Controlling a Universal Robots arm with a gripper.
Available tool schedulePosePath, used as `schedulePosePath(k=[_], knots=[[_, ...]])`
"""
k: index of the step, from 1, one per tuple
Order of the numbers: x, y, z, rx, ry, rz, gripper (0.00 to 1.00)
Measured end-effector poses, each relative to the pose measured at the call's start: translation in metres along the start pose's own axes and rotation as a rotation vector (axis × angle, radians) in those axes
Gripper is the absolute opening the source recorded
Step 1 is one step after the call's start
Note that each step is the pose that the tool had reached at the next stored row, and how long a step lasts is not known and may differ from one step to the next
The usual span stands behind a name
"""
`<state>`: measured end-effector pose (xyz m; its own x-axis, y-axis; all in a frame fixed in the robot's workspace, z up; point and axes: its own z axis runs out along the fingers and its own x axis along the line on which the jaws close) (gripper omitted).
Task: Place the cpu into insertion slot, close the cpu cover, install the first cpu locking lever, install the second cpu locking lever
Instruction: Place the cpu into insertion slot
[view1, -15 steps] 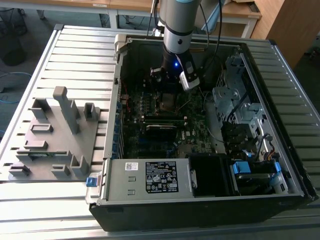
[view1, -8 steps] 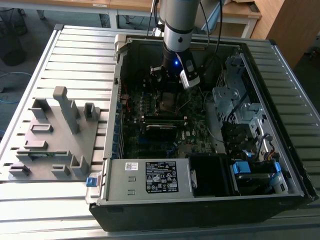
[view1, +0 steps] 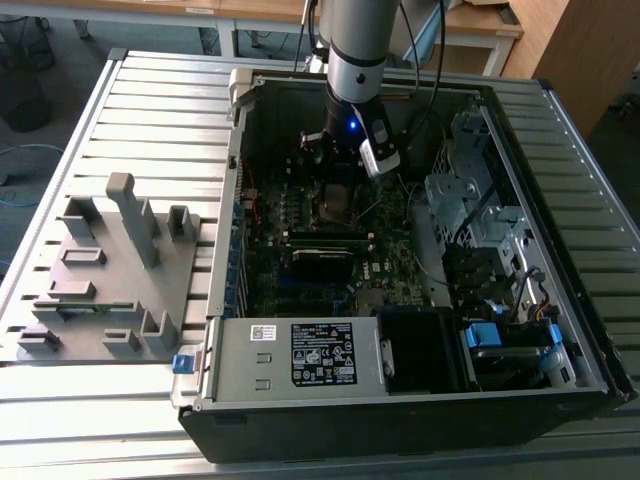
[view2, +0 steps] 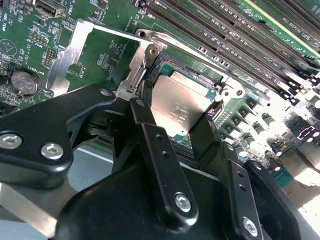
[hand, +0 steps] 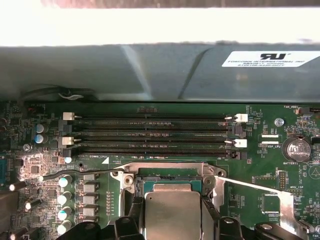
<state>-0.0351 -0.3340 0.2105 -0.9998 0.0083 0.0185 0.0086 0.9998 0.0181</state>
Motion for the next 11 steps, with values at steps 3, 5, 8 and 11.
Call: schedulePosePath(k=[3, 5, 8, 11], knots=[[0.0000, 0.0000, -0.0002, 0.0002, 0.0001, 0.000, 0.54], [0.0000, 0.0000, -0.0002, 0.0002, 0.0001, 0.005, 0.54], [0.0000, 0.0000, -0.0002, -0.0002, -0.0003, 0.031, 0.54], [0.0000, 0.0000, 0.0000, -0.0009, -0.0010, 0.062, 0.54]])
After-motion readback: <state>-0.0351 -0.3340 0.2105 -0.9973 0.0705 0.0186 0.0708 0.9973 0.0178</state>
